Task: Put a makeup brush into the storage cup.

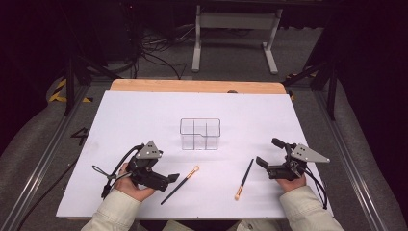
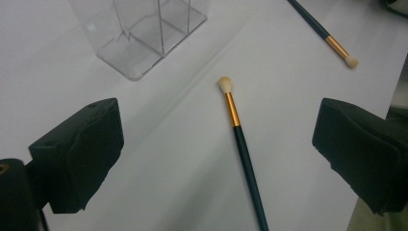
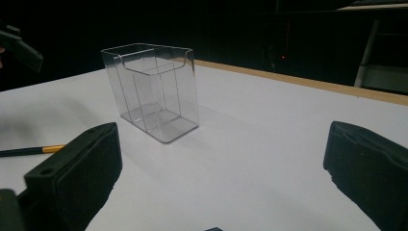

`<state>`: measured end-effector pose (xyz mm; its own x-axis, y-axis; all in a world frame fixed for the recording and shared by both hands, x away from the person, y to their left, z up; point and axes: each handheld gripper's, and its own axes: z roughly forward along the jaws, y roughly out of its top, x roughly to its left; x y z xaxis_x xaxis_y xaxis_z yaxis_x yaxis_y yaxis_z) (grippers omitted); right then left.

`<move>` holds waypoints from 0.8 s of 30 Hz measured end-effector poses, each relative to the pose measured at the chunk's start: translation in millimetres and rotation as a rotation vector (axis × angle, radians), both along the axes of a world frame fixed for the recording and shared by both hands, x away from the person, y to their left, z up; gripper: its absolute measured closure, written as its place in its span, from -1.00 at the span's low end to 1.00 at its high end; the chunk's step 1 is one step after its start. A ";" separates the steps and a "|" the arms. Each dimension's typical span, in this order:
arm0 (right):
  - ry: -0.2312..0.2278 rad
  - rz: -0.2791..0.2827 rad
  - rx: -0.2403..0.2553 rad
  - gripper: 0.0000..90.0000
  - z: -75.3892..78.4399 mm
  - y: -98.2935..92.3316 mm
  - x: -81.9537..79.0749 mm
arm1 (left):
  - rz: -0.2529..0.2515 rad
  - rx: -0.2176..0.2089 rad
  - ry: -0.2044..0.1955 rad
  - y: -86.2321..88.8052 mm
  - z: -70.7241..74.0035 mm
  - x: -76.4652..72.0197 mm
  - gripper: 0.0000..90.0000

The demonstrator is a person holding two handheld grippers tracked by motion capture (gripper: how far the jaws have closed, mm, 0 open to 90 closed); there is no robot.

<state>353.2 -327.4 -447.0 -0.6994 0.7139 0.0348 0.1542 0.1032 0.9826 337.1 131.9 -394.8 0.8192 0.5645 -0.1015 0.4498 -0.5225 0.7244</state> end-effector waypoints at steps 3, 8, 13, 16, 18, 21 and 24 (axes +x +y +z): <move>0.000 -0.002 0.000 -0.99 -0.1 0.2 -0.1 | -0.002 0.028 0.022 -3.0 0.6 2.2 -0.90; 0.000 -0.005 0.000 -0.99 -0.2 0.4 -0.2 | -0.006 0.087 0.054 -8.6 1.9 4.6 -0.89; 0.005 -0.008 -0.001 -0.99 -0.6 0.4 0.1 | -0.012 0.128 0.084 -13.4 3.2 4.8 -0.89; 0.009 -0.006 -0.001 -0.99 -0.7 0.3 0.3 | -0.016 0.149 0.105 -15.7 3.2 5.3 -0.89; 0.008 -0.007 -0.001 -0.99 -0.9 0.3 0.6 | -0.019 0.163 0.115 -17.1 2.7 5.9 -0.87; 0.009 -0.008 0.000 -0.99 -1.1 0.4 0.8 | -0.027 0.189 0.135 -19.9 1.6 7.6 -0.84; 0.015 -0.008 0.002 -0.99 -1.4 -0.2 1.3 | -0.036 0.206 0.157 -22.6 0.9 9.0 -0.80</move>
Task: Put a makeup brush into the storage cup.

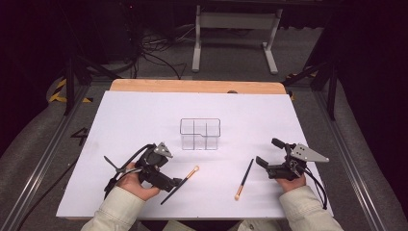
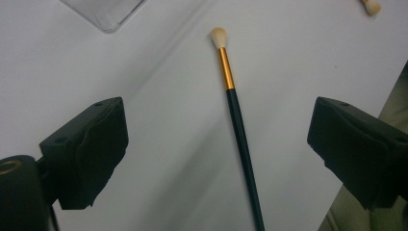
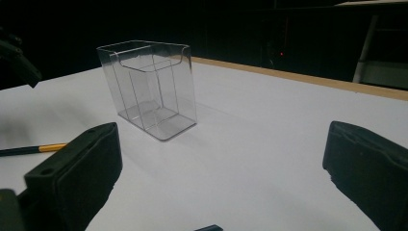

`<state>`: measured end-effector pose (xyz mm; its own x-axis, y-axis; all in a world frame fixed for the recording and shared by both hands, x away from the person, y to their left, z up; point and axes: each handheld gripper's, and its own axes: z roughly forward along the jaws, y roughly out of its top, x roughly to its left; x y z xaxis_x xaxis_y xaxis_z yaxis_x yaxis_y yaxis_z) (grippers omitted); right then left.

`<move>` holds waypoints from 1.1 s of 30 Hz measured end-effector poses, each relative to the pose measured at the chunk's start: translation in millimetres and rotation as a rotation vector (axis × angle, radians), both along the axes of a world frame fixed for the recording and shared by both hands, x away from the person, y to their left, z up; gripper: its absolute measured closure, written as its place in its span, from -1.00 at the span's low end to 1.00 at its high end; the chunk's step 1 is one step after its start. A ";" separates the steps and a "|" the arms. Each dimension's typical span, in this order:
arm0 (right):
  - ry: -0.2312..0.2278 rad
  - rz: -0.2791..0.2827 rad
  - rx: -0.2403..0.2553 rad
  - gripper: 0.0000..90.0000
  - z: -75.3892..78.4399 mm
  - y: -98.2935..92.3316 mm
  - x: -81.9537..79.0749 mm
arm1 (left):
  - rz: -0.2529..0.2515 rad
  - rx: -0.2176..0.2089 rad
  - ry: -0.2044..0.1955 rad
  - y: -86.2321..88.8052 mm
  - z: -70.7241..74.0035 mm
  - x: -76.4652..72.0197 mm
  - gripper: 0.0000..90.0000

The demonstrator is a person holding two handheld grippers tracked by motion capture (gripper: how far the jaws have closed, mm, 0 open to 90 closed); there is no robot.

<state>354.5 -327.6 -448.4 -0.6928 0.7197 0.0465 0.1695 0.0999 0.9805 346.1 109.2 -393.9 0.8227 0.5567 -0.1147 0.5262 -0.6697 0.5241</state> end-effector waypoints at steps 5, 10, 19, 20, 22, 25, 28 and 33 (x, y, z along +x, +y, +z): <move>0.001 0.002 -0.001 -0.99 -0.3 0.5 0.1 | -0.008 0.036 0.025 -3.4 -0.9 3.3 -0.74; 0.002 0.000 -0.002 -0.99 -0.3 0.5 -0.1 | -0.024 0.068 0.051 -8.7 -1.9 4.7 -0.68; 0.000 0.001 -0.003 -0.98 -0.3 0.6 -0.3 | -0.071 0.114 0.090 -17.4 -6.5 8.3 -0.60; 0.001 0.001 -0.003 -0.98 -0.3 0.6 -0.3 | -0.076 0.124 0.093 -18.8 -7.2 8.5 -0.60; 0.000 0.001 -0.004 -0.98 -0.2 0.7 -0.4 | -0.087 0.131 0.094 -20.6 -8.5 9.1 -0.59; 0.003 -0.003 -0.002 -0.97 -0.2 0.3 -0.2 | -0.092 0.143 0.089 -22.4 -10.7 10.1 -0.59; 0.007 -0.004 -0.001 -0.97 -0.3 0.1 -0.1 | -0.101 0.159 0.096 -25.3 -13.6 10.9 -0.58; 0.006 -0.006 -0.002 -0.97 -0.2 0.0 -0.2 | -0.115 0.179 0.107 -30.1 -18.5 12.1 -0.50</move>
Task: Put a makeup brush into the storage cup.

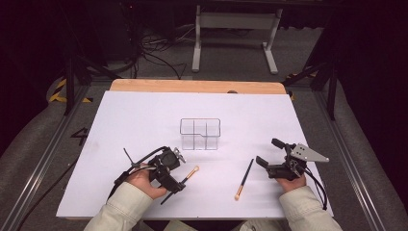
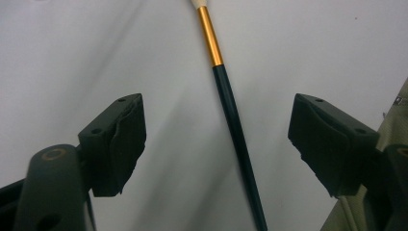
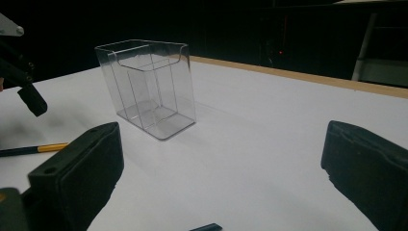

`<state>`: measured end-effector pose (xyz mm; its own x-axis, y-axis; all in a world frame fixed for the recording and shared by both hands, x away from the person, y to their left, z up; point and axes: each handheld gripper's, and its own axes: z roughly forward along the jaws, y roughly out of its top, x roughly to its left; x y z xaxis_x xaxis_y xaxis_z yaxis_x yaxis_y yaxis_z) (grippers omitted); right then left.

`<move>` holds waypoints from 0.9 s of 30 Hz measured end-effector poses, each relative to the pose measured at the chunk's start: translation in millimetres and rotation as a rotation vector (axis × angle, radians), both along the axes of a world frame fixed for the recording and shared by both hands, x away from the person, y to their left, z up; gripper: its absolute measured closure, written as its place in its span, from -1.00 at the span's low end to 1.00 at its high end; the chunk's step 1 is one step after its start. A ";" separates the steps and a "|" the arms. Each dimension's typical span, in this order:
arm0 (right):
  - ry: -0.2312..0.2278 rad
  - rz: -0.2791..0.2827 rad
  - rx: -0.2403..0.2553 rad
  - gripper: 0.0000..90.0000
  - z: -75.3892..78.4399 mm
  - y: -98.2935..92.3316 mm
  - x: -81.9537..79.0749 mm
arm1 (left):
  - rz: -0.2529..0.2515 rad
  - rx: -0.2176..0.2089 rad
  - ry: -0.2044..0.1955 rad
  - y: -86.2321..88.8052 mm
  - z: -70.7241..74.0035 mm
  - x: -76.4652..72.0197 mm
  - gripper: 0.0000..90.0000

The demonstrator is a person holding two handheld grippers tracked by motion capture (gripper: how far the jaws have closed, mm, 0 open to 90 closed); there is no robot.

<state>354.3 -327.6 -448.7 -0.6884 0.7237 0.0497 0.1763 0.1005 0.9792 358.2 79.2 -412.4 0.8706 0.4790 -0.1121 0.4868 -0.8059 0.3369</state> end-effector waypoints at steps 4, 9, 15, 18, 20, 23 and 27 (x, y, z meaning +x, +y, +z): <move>0.003 0.000 0.000 -0.95 -0.3 -0.3 0.5 | 0.008 0.030 0.004 -3.4 -4.2 1.1 -0.41; 0.005 0.001 0.001 -0.94 -0.4 -0.2 0.5 | -0.007 0.035 0.043 -7.0 -8.9 2.8 -0.27; 0.013 -0.001 0.008 -0.94 -0.6 -0.7 0.9 | 0.001 0.072 0.062 -10.2 -14.2 5.0 -0.04; 0.019 -0.006 0.012 -0.94 -0.9 -1.4 1.3 | 0.009 0.079 0.063 -11.2 -14.6 4.9 0.03; 0.018 -0.007 0.010 -0.93 -0.9 -1.1 1.3 | 0.016 0.091 0.058 -11.6 -14.0 5.3 0.10; 0.018 -0.008 0.009 -0.93 -1.0 -1.1 1.3 | 0.023 0.105 0.045 -12.5 -13.7 4.8 0.24; 0.019 -0.008 0.006 -0.93 -1.2 -1.0 1.4 | 0.019 0.132 0.040 -14.7 -13.0 4.3 0.42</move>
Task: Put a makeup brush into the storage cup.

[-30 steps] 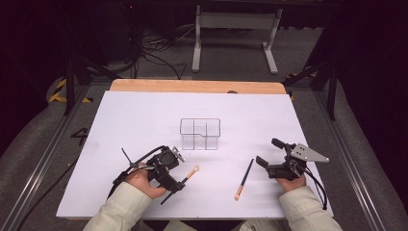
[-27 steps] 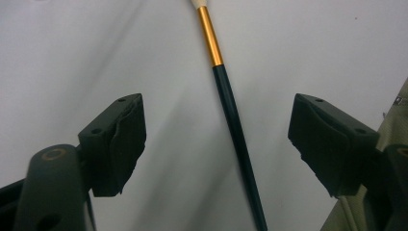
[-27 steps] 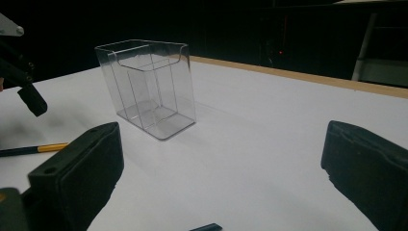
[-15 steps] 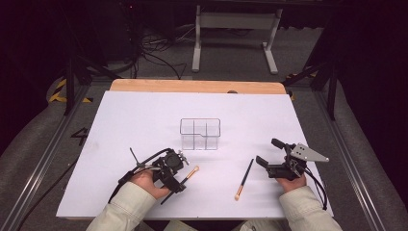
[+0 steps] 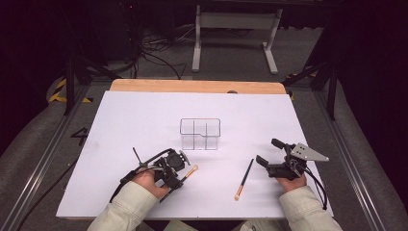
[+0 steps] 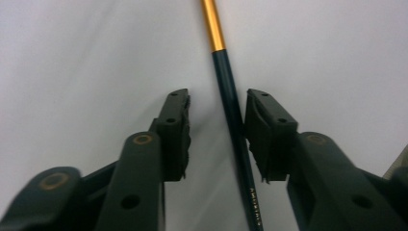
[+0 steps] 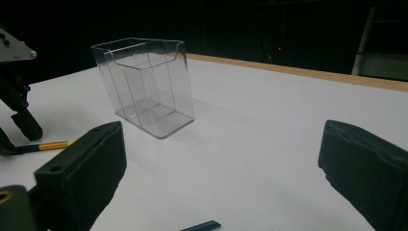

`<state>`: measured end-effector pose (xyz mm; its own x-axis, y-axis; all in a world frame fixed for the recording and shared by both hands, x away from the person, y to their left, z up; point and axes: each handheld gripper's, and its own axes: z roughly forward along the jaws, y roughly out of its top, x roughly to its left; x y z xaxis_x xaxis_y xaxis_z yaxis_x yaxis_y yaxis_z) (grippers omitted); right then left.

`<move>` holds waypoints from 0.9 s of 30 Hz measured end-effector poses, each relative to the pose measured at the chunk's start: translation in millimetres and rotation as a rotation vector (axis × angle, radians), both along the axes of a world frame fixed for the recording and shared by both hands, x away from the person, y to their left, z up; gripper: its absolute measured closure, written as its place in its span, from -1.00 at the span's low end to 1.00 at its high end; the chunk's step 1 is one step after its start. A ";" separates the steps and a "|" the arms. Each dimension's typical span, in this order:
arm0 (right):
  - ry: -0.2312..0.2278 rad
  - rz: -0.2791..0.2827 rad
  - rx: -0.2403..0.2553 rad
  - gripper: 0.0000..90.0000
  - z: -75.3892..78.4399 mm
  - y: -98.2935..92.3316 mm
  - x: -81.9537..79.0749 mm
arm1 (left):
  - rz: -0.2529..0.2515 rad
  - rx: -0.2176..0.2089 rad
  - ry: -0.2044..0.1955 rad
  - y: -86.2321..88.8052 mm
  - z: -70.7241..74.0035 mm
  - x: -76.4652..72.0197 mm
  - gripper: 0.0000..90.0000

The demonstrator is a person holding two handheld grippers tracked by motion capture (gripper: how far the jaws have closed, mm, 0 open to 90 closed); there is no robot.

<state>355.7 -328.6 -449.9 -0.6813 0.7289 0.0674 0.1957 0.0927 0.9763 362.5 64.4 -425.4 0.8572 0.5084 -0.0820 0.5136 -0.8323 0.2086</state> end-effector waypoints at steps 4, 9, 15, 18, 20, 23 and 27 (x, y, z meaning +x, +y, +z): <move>-0.001 0.002 -0.002 -0.93 -0.2 0.1 0.2 | -0.001 0.032 0.002 -1.9 0.8 -0.1 0.69; 0.007 0.006 0.009 -0.93 -0.3 -0.2 0.4 | 0.008 0.053 0.021 -3.8 1.1 1.4 0.82; 0.005 0.006 0.007 -0.92 -0.3 0.1 0.4 | 0.016 0.071 0.052 -6.2 1.9 4.9 0.83; 0.003 0.008 0.004 -0.92 -0.3 0.2 0.4 | 0.017 0.070 0.061 -5.9 2.0 6.4 0.83; 0.004 0.009 0.004 -0.92 -0.3 0.3 0.3 | 0.019 0.067 0.068 -5.1 2.1 7.2 0.83; 0.003 0.008 0.003 -0.92 -0.3 0.4 0.3 | 0.026 0.067 0.075 -3.6 2.8 7.9 0.83; 0.004 0.007 0.005 -0.91 -0.3 0.2 0.5 | 0.028 0.041 0.083 -1.0 7.0 7.6 0.83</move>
